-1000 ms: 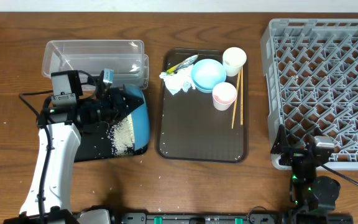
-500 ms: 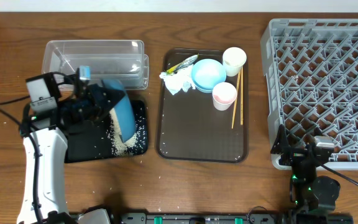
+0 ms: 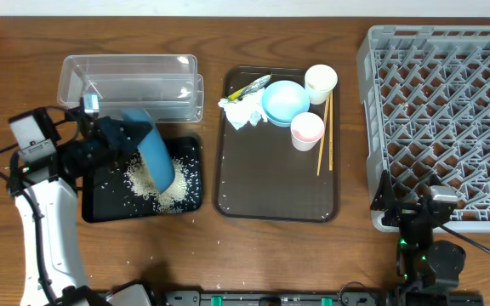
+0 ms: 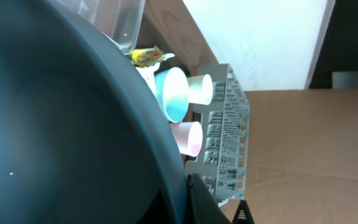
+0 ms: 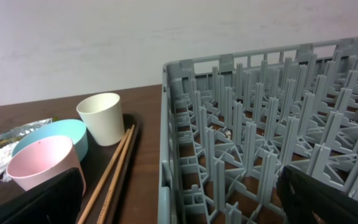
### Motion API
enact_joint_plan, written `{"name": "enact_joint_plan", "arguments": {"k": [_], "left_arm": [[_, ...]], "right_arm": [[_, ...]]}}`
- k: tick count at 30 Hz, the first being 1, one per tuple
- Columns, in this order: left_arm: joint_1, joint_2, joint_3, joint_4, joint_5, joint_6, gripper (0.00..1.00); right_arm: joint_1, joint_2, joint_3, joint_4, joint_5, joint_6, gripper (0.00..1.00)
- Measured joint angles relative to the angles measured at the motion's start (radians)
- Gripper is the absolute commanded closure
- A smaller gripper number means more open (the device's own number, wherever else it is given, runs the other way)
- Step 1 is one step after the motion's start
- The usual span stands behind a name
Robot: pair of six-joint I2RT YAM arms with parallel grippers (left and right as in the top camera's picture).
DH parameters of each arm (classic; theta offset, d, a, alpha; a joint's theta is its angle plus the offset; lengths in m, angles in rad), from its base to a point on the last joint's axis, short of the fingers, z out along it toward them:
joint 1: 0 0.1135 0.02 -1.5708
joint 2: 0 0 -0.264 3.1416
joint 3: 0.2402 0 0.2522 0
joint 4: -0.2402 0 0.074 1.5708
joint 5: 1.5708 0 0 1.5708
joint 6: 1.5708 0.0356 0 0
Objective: Sort waste into correct bins and load items into the dishwasher rack
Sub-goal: 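Tilt the blue plate with the left gripper to dump rice onto black tray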
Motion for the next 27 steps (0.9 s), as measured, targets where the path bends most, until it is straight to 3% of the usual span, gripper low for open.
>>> {"name": "enact_joint_plan", "arguments": {"k": [11,21,27], "left_arm": [[0.114,0.000,0.000,-0.037,0.167,-0.005,0.94],[0.124,0.000,0.000,-0.052,0.278,-0.005,0.94],[0.126,0.000,-0.001,-0.142,0.312,0.007,0.94]], "right_arm": [[0.000,0.000,0.000,0.000,0.000,0.000,0.01],[0.000,0.000,0.000,0.000,0.000,0.000,0.01],[0.000,0.000,0.000,0.000,0.000,0.000,0.01]]}}
